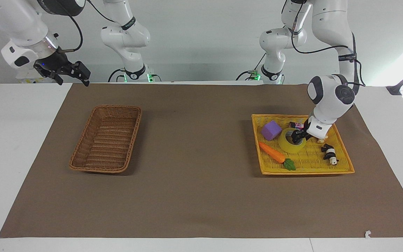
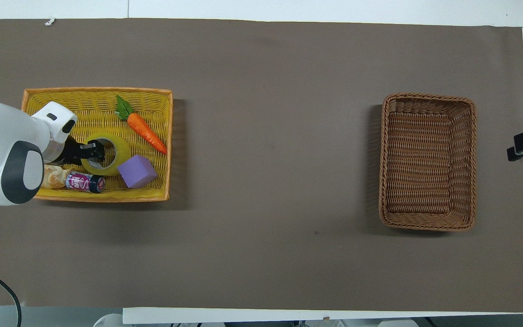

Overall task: Move tape to another basket
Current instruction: 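Lower the left gripper into the tape roll's hole and close it, then lift the tape with the left gripper while the right gripper approaches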

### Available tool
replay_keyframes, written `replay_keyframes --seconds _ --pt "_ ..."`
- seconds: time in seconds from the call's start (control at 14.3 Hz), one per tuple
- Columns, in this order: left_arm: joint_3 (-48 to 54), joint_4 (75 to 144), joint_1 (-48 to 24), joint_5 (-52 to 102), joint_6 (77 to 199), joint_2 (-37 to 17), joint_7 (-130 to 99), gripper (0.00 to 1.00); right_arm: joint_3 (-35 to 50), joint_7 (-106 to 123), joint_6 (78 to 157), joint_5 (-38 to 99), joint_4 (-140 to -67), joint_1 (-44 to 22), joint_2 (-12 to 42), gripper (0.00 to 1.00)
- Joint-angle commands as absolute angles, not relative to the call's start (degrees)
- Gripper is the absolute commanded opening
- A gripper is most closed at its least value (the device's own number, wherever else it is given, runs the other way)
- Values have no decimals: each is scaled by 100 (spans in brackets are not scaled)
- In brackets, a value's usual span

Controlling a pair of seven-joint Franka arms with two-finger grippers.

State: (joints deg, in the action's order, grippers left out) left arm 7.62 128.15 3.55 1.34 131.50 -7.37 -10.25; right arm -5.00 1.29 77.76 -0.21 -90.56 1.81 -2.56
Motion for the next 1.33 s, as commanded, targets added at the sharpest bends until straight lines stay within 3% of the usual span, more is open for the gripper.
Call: replay_keyframes --seconds 0.0,0.07,0.49,0.98,1.26 --pt "756 12946 360 167 13316 -694 -984 15 -475 290 7822 -44 -9202 211 -369 100" --pt "756 12929 352 167 13315 -694 -967 0 -475 281 7814 -44 -9202 211 -369 100" --pt "756 12499 343 167 12983 -747 -1002 0 -475 308 7849 411 -9193 254 -369 100" --pt "773 10998 281 176 11428 -729 -1291 0 -501 396 7866 1351 -9193 360 -352 100" --pt "782 10345 -393 176 11101 -782 -2257 0 -510 387 7884 2265 -9246 553 -352 100"
